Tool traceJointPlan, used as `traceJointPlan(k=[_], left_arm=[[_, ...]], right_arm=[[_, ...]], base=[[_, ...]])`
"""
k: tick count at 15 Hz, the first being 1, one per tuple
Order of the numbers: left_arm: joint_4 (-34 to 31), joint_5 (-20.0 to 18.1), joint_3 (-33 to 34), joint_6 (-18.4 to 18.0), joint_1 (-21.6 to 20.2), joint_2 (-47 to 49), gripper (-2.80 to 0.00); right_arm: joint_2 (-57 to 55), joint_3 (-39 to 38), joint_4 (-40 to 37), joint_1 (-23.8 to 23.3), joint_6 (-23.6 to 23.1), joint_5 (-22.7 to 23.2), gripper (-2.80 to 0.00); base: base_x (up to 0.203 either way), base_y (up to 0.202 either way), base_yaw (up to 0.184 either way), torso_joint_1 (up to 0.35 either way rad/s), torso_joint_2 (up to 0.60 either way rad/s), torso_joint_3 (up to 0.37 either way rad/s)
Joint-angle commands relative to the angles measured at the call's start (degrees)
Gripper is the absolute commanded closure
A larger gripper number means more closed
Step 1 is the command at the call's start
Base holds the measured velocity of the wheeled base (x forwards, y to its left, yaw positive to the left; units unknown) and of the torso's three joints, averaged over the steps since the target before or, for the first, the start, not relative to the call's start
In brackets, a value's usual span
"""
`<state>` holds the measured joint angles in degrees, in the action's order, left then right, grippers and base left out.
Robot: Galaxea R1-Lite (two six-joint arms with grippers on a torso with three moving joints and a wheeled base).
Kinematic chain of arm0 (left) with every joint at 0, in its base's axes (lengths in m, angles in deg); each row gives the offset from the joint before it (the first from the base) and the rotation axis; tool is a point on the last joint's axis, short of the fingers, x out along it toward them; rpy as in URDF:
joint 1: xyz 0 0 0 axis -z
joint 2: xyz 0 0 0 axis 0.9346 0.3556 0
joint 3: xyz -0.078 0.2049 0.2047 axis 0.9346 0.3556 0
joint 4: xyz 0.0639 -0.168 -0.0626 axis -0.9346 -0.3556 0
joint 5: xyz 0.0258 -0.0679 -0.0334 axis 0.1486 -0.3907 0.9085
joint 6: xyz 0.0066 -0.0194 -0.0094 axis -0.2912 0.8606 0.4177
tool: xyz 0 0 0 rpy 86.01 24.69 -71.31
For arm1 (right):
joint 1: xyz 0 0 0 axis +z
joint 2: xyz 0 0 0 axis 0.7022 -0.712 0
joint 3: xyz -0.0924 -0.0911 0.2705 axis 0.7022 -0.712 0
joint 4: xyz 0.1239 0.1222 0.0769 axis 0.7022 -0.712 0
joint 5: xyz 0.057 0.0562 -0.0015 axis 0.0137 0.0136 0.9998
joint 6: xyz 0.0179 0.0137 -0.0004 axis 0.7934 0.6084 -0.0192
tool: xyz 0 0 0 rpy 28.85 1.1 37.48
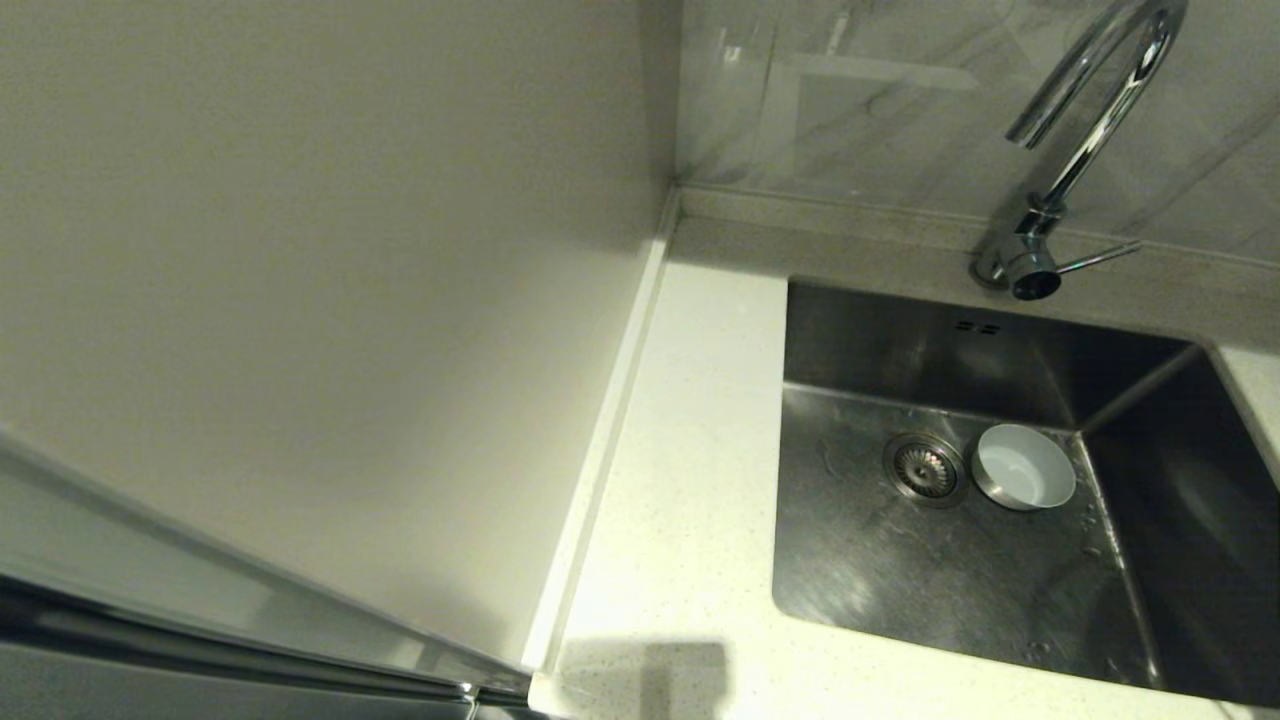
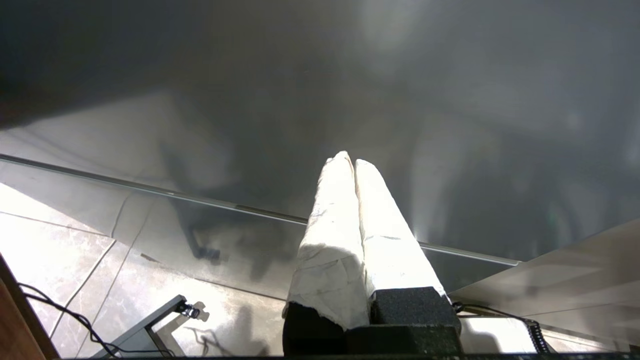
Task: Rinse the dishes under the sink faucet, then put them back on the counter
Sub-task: Put a bowl into the sink
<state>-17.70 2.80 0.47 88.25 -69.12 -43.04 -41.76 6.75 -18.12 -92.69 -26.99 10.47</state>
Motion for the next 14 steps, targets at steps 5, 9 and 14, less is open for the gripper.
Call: traceJointPlan(k=[5, 9, 14], left_arm=[[0.02, 0.07, 0.0, 0.02, -0.02, -0.21, 0.0], [0.02, 0.1, 0.0, 0.02, -0.02, -0.25, 0.0], [0.02, 0.03, 0.0, 0.07, -0.05, -0.18, 0.0]], right_arm=[[1.73, -0.5, -0.08, -0.07, 0.11, 0.52, -2.8], [1.99, -0.7, -0.08, -0.25, 0.2, 0.52, -2.8], [2.35, -1.03, -0.08, -0.87, 0.12, 0.53, -2.8]], base=[[0.0, 0.0, 0.0, 0.0, 0.0, 0.0], [0.0, 0.0, 0.0, 0.0, 0.0, 0.0], [0.0, 0.0, 0.0, 0.0, 0.0, 0.0]])
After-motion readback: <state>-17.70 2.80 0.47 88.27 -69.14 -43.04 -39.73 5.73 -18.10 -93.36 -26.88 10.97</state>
